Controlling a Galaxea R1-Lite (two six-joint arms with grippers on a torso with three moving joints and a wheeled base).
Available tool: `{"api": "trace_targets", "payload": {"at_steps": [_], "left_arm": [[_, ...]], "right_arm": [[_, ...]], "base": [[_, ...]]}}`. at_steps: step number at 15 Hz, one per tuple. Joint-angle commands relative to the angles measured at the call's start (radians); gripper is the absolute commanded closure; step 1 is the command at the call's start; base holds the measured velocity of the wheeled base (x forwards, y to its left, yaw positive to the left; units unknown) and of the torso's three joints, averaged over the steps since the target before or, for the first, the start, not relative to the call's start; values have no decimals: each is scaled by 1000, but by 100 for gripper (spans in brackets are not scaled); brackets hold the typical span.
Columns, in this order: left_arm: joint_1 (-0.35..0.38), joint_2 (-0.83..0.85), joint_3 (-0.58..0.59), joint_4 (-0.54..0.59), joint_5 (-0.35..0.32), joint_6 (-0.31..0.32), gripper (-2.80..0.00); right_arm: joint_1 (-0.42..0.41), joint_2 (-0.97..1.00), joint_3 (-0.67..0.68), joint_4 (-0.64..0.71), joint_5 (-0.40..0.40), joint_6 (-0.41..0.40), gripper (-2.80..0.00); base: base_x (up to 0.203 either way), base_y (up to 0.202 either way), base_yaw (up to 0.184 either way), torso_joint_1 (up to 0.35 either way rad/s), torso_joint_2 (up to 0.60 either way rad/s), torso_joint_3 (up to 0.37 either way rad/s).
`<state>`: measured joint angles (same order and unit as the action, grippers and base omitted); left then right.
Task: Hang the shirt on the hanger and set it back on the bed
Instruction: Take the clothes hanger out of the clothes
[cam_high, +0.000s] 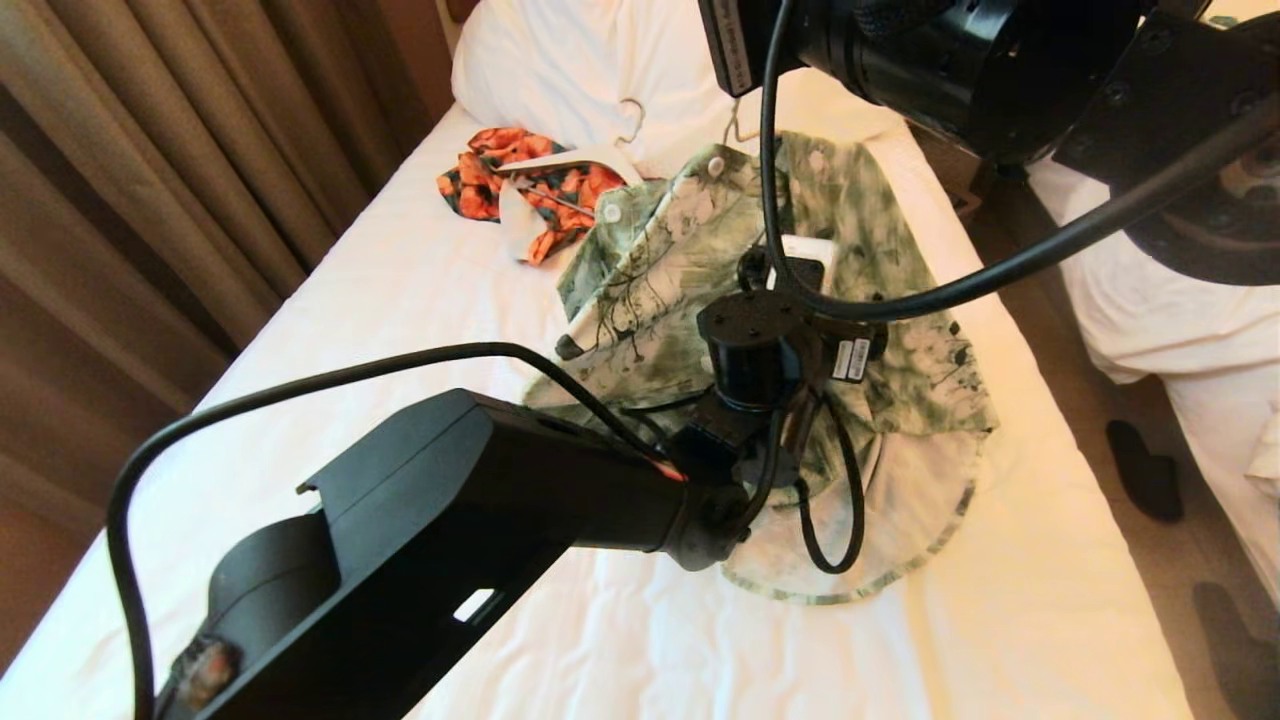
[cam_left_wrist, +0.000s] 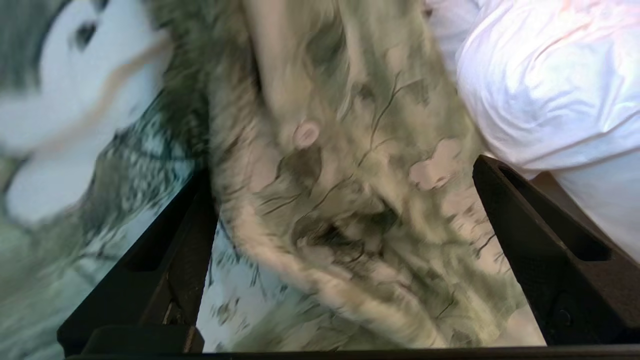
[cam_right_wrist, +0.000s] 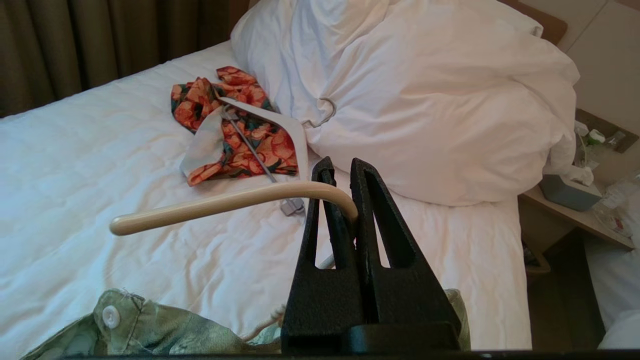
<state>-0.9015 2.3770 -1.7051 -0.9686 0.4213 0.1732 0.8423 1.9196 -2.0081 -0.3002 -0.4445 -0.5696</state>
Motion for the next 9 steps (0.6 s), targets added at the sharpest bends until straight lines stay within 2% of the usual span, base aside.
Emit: {"api": "trace_targets", "payload": {"at_steps": [1,6,9], "left_arm": [[0,1,-13,-6,4,2,-280],[-20,-85,184,-80,17,2,-280],[-16,-73,152,-75,16,9,-280]], "right_arm": [[4,7,0,-2,-8,-5,0],[-25,12,0,-10,-14,-7,0],[3,7,0,-10,-14,-7,0]], "base": [[0,0,0,0,0,0],[0,0,0,0,0,0],[0,0,0,0,0,0]]}}
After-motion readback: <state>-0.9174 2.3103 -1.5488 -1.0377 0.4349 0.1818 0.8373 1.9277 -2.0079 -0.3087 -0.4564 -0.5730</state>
